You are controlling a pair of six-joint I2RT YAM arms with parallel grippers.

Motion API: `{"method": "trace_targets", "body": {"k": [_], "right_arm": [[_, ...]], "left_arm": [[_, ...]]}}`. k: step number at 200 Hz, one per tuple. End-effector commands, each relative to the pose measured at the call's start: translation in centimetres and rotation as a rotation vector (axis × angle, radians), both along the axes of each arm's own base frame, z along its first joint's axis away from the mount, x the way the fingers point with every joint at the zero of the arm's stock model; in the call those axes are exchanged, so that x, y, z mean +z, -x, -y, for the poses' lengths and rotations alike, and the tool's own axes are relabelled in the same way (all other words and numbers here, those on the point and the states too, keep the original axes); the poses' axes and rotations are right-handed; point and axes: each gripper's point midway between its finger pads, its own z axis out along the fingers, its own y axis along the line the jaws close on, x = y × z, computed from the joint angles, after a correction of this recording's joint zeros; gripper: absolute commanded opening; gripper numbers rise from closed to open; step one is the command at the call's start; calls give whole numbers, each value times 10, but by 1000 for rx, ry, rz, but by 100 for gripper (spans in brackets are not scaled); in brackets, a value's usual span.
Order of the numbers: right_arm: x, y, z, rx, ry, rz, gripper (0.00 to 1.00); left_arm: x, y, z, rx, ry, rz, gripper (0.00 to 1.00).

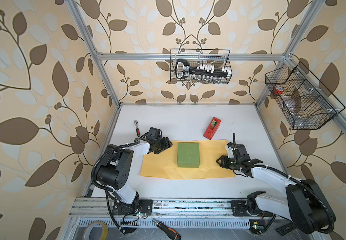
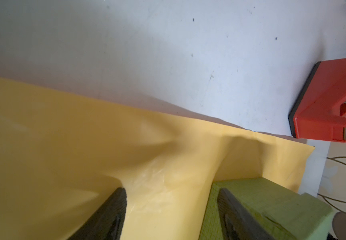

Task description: Wrap the gift box in paper

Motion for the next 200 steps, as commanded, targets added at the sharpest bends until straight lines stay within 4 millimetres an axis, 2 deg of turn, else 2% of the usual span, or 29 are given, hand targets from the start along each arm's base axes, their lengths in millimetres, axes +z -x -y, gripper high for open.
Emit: {"method": "trace_targets", "body": {"k": [1, 19, 35, 43, 48, 75, 102, 148, 171, 200], "right_arm": [[16, 1, 12, -10, 44, 7, 51], [20, 16, 31, -71, 84, -22, 65], [23, 25, 30, -114, 74, -21, 77], [23, 30, 33, -146, 83, -33, 80], [22, 33, 35, -158, 89, -38, 80], [18, 39, 50, -232, 143, -43, 83], [10, 45, 64, -318, 176, -49, 84], [-3, 54, 54, -301, 145, -113, 84], [-9, 61, 50, -308, 116, -130, 82], [-9, 64, 44, -293, 77, -139, 78]], "left_arm": [[12, 3, -3, -13, -7, 3, 75], [30, 7, -2, -15, 22, 36, 79], [45, 13, 2, -22, 65, 62, 81], [48, 17, 5, -25, 83, 62, 82], [60, 19, 6, -30, 102, 93, 82], [76, 35, 21, -88, 149, 114, 83], [76, 53, 42, -169, 173, 88, 83], [71, 65, 84, -296, 223, 24, 84], [69, 75, 91, -321, 214, 15, 84], [59, 84, 86, -312, 192, -2, 85]]}}
